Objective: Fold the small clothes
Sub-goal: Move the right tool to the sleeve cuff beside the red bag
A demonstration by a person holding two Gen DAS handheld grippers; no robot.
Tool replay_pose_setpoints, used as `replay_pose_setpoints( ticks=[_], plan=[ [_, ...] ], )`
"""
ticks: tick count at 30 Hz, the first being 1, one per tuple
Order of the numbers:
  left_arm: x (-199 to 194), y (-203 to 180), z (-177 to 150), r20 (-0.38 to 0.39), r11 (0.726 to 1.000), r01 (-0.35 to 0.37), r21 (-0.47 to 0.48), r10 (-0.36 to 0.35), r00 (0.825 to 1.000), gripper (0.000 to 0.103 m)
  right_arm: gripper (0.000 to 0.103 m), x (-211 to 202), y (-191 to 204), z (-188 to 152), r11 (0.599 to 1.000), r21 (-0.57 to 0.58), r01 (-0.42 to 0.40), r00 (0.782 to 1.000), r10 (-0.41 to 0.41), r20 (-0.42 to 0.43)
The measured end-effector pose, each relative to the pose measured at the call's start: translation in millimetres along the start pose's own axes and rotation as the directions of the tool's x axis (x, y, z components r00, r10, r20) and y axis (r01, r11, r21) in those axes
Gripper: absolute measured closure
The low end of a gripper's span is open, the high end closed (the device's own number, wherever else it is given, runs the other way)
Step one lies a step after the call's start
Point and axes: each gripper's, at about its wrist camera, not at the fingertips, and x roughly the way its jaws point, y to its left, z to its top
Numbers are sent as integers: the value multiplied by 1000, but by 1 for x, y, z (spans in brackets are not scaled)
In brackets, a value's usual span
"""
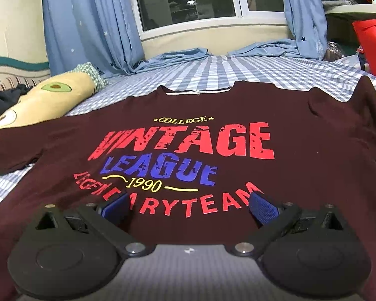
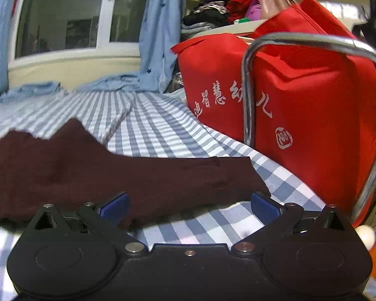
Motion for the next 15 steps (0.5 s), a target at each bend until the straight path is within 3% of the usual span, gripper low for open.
replay_pose_setpoints(
  ticks=[4,9,11,15],
  plan=[
    [1,5,0,-7,999,20,-28,-20,1000,1,0,9,-12,4,993,97,-61,997,66,-50],
    [1,5,0,-9,999,23,-36,-23,1000,1,0,24,-17,3,979,201,-44,985,76,-154],
    [1,5,0,-10,999,26,-40,-27,1000,1,0,29,-15,2,978,209,-5,983,43,-179],
    [2,9,0,-15,997,48,-62,-49,999,1,0,31,-4,0,989,121,80,983,-59,-175]
  ],
)
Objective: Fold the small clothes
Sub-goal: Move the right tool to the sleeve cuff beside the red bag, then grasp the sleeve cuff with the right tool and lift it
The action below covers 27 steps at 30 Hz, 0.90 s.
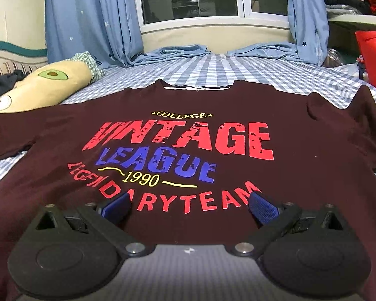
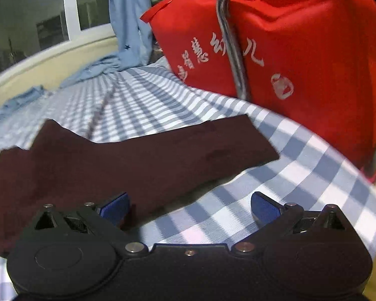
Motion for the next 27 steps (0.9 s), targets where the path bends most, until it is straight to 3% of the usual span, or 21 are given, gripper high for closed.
replay_pose_setpoints(
  ticks=[10,15,21,24,27],
  plan=[
    [2,11,-1,-12,996,52,-71,-53,999,1,0,8,5,3,999,7,44,999,-44,-25],
    [2,11,-1,-12,996,53,-73,-54,998,1,0,17,-9,4,989,145,31,999,-24,-44],
    [3,14,-2,-13,993,70,-94,-72,997,1,1,19,-31,7,947,320,-33,999,23,35],
    [3,15,-2,-12,992,75,-100,-77,997,1,7,21,-38,7,919,394,-12,998,-14,63],
    [3,17,-2,-10,991,81,-108,-82,997,1,18,26,-35,11,921,386,45,996,-72,55]
  ],
)
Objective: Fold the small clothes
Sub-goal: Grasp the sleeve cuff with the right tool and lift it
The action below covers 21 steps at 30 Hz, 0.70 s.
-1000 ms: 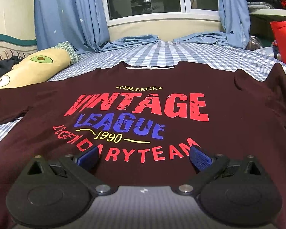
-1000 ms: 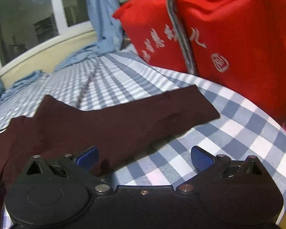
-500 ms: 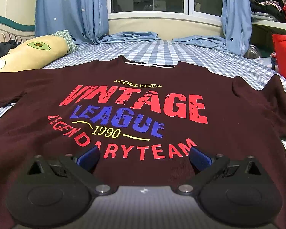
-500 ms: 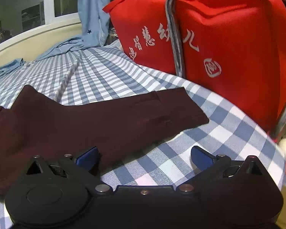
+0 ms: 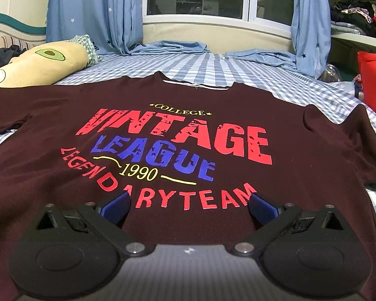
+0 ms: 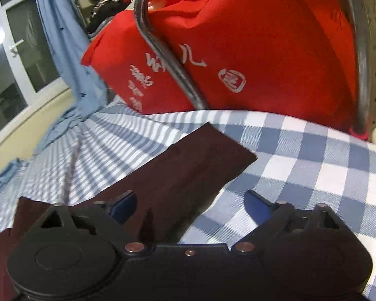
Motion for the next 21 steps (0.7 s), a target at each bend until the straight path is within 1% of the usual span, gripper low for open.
replay_pose_setpoints(
  ticks=[2,3,5,7,8,9,12,14,16,18,19,21],
  plan=[
    [0,0,0,0,1000,3,-4,-3,1000,1,32,4,1,2,999,11,39,999,-39,11],
    [0,1,0,0,1000,4,-5,-4,1000,1,35,5,1,3,999,19,48,999,-49,16],
    [0,1,0,1,1000,6,-7,-6,1000,1,52,8,0,5,998,25,51,999,-52,15],
    [0,2,0,3,1000,9,-12,-9,1000,1,63,10,-3,6,999,23,47,999,-48,9],
    [-1,2,0,4,1000,11,-14,-11,1000,1,72,10,-5,6,999,27,45,999,-45,10],
    [-1,3,0,5,1000,13,-17,-13,1000,1,75,10,-7,6,999,34,42,999,-42,11],
    [-1,3,0,7,1000,17,-21,-17,1000,1,77,6,-14,7,998,62,18,1000,-19,18],
    [-1,4,0,8,999,20,-25,-20,1000,1,78,-5,-19,7,997,72,28,998,-31,47],
    [-1,4,0,9,999,22,-28,-22,1000,1,78,-21,-29,7,996,88,29,994,-38,105],
    [-1,4,0,9,999,21,-27,-21,1000,1,78,-33,-40,5,995,100,28,989,-42,143],
    [-1,4,0,9,999,20,-27,-20,1000,1,79,-37,-48,4,994,111,21,989,-37,146],
    [-1,4,0,9,999,20,-26,-20,1000,1,79,-39,-58,1,991,133,11,992,-28,127]
  ],
)
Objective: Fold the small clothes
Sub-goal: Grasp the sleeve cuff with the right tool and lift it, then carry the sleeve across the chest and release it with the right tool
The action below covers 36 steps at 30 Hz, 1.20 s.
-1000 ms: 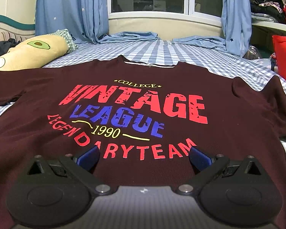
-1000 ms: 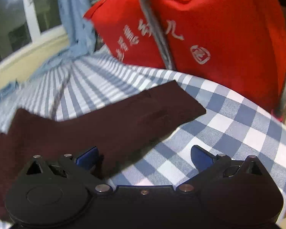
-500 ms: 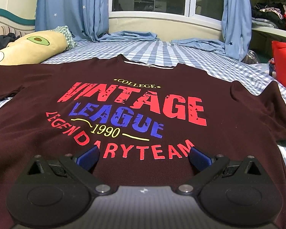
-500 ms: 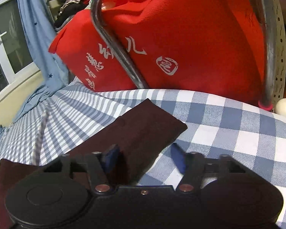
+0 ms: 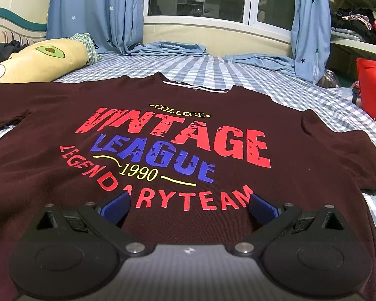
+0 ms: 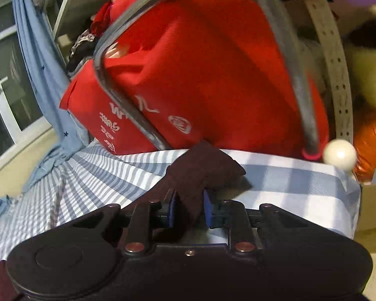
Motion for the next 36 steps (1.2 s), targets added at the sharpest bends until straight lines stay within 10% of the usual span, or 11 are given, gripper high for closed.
replay_pose_setpoints(
  ticks=[11,18,29,36],
  plan=[
    [-5,24,7,14,987,116,-112,-115,993,1,79,-38,45,18,989,-131,-74,991,88,101],
    [-39,48,37,79,987,119,-106,-111,991,1,79,-89,132,26,905,-356,-232,938,304,164],
    [-72,122,69,186,979,-32,-202,70,980,1,80,-181,297,-93,458,-797,-392,751,660,10],
    [-62,151,67,178,966,-100,-240,145,973,1,80,-210,342,-202,110,-921,-374,719,661,-213]
  ],
)
